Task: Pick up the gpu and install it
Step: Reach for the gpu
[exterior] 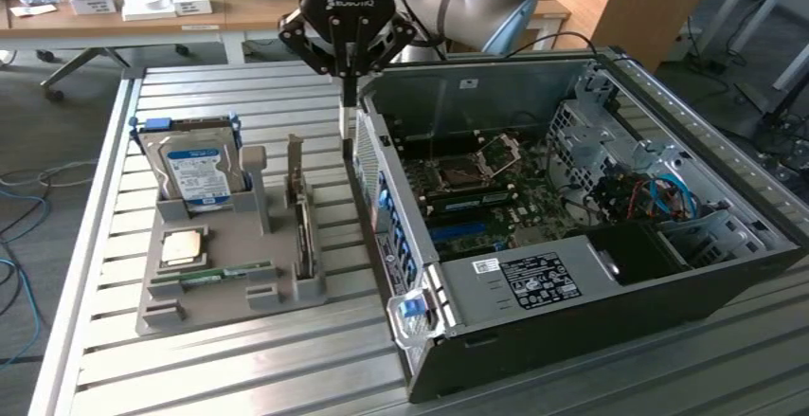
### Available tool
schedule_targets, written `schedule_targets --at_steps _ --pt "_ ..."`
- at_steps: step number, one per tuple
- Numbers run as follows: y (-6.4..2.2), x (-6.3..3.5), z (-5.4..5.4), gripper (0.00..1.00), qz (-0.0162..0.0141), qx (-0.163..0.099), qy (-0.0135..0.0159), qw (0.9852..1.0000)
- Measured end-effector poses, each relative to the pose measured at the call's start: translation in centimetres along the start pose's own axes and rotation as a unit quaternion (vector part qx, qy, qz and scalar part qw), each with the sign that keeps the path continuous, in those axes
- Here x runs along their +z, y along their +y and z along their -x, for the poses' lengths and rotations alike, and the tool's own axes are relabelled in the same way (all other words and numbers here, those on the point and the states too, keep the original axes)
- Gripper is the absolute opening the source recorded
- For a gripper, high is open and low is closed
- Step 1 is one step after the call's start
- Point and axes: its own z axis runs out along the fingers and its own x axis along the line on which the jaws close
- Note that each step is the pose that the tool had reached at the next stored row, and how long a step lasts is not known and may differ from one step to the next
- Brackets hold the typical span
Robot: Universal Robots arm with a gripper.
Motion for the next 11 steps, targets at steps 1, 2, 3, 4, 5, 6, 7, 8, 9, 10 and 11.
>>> schedule_targets --at_steps 1,2,3,4,5,6,7,8,9,10,11 --pt "-0.02 -0.01 -0.2 0.11 0.0000 0.000 0.0000 1.0000" --pt "-0.03 -0.01 -0.5 0.11 0.0000 0.000 0.0000 1.0000" --pt "-0.05 -0.02 -0.7 0.11 0.0000 0.000 0.0000 1.0000" --pt "-0.07 -0.03 -0.9 0.11 0.0000 0.000 0.0000 1.0000" --pt "-0.08 -0.03 -1.2 0.11 0.0000 0.000 0.0000 1.0000" --pt "-0.10 -0.04 -1.4 0.11 0.0000 0.000 0.0000 1.0000" --pt "-0.12 -0.04 -1.6 0.11 0.0000 0.000 0.0000 1.0000" --pt "-0.14 -0.05 -1.8 0.11 0.0000 0.000 0.0000 1.0000" --pt "-0.15 -0.06 -2.1 0.11 0.0000 0.000 0.0000 1.0000" --pt "-0.17 -0.06 -2.3 0.11 0.0000 0.000 0.0000 1.0000" --pt "-0.19 -0.07 -2.6 0.11 0.0000 0.000 0.0000 1.0000"
